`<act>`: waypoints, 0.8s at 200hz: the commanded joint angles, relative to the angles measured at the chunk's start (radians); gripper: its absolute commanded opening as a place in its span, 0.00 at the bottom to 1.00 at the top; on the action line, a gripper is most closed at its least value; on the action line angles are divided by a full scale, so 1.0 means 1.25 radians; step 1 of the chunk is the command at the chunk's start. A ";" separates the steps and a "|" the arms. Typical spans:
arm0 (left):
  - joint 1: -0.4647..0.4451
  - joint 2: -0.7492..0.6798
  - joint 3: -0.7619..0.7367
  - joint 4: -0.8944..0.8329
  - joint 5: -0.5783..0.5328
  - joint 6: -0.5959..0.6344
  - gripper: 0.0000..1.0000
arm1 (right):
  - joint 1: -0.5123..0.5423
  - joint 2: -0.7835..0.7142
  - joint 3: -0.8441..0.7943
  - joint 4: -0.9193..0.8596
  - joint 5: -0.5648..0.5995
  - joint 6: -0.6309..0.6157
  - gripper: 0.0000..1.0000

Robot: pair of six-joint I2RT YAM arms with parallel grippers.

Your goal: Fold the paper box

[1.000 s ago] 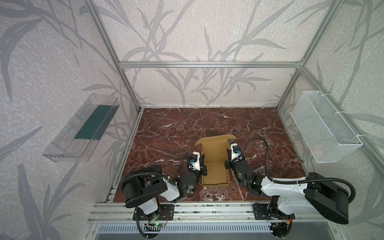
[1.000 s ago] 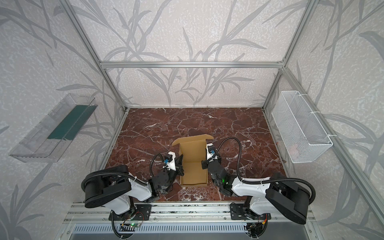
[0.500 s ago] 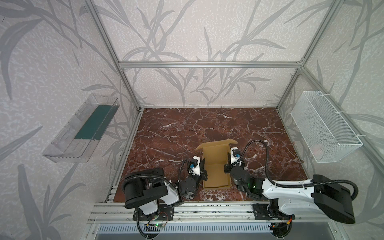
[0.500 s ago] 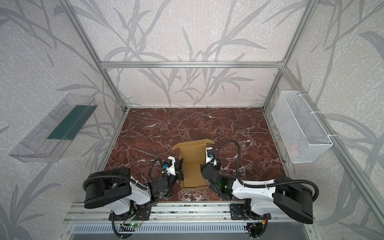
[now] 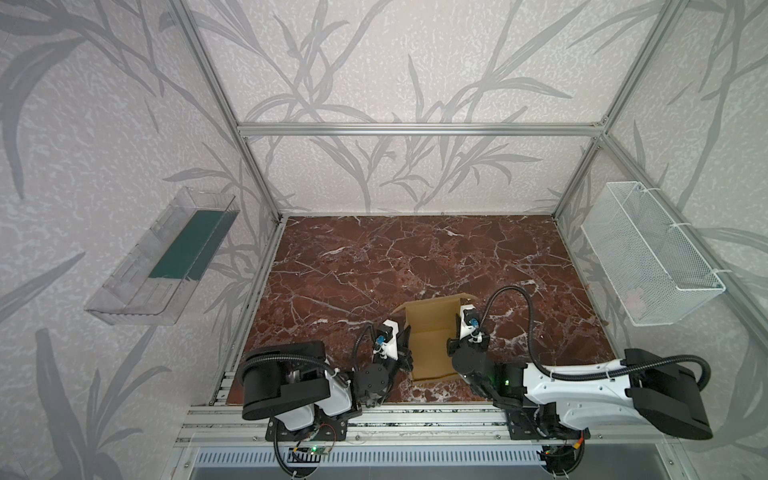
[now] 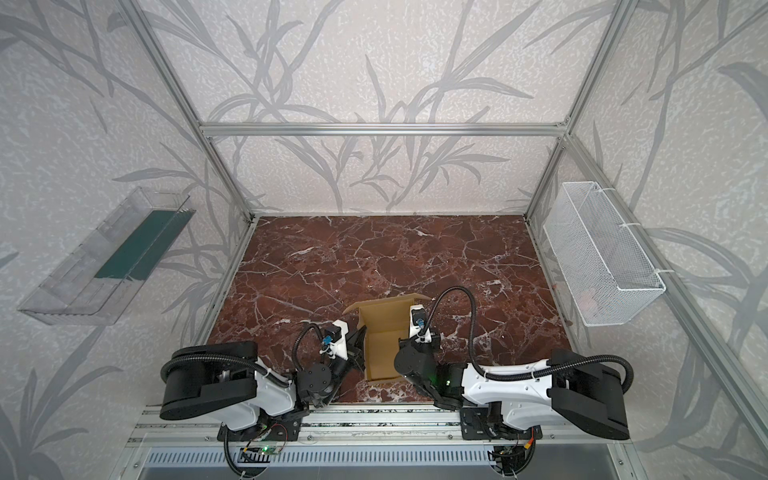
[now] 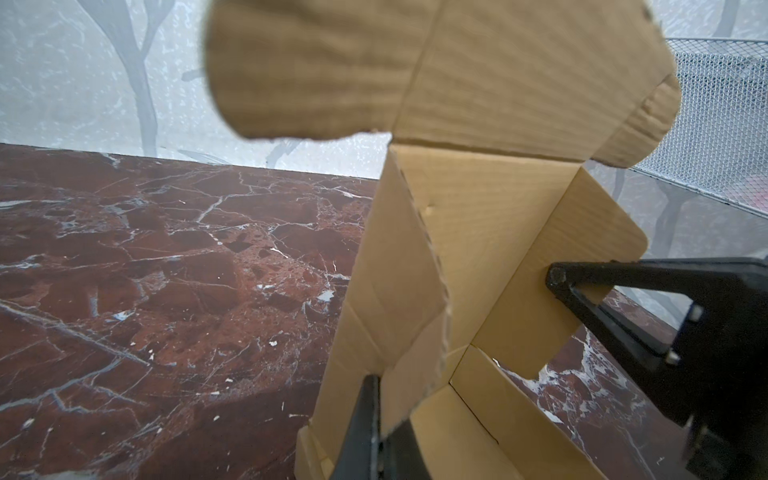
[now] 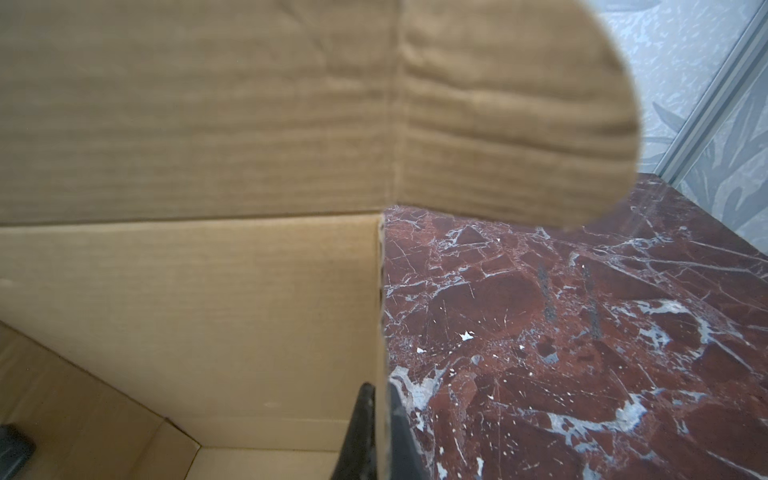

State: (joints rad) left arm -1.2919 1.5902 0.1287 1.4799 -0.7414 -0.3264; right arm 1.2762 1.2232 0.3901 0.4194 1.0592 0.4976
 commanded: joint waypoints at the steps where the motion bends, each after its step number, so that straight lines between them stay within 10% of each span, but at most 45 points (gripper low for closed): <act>1: -0.026 0.043 -0.003 -0.053 0.002 -0.044 0.00 | 0.032 0.015 -0.033 -0.111 -0.029 0.041 0.03; 90: -0.083 0.034 -0.035 -0.054 -0.045 -0.070 0.00 | 0.105 -0.037 -0.085 -0.223 0.016 0.193 0.03; 160: -0.126 0.045 -0.006 -0.053 -0.075 -0.046 0.20 | 0.145 0.001 -0.075 -0.267 0.073 0.262 0.02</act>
State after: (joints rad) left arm -1.4269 1.6527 0.1028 1.4258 -0.8162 -0.3840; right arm 1.4418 1.1992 0.3164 0.1993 1.1503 0.7643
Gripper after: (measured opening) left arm 0.166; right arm 0.047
